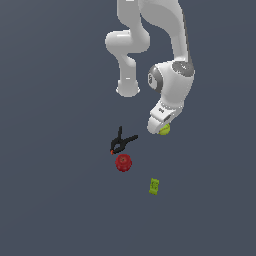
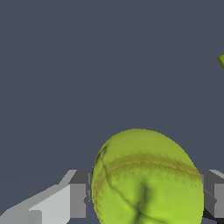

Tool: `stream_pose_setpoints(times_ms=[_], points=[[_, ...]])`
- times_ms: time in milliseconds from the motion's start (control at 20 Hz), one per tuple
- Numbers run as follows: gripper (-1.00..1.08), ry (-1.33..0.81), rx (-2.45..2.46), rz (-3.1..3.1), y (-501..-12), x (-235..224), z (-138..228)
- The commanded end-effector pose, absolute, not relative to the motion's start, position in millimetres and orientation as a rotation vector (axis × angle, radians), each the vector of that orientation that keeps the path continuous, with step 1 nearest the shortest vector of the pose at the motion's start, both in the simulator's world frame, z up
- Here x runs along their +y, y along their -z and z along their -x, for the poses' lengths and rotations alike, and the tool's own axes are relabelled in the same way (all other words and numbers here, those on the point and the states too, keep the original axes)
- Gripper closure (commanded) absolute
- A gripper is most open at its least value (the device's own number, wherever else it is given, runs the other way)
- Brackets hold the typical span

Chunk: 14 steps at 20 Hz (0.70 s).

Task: Pick up a designated object from a clutter of objects.

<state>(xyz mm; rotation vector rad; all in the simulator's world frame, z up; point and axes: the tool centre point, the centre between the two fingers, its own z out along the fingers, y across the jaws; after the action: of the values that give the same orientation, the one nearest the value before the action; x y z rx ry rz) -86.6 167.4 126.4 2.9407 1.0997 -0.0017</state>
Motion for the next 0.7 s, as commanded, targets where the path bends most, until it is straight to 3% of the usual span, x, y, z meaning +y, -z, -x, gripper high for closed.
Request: stream_pose_setpoints(times_ms=[0, 650], points=[[1.08, -0.001, 1.101, -2.942, -144, 151, 91], [1.08, -0.004, 1.104, -2.948, -241, 59, 114]])
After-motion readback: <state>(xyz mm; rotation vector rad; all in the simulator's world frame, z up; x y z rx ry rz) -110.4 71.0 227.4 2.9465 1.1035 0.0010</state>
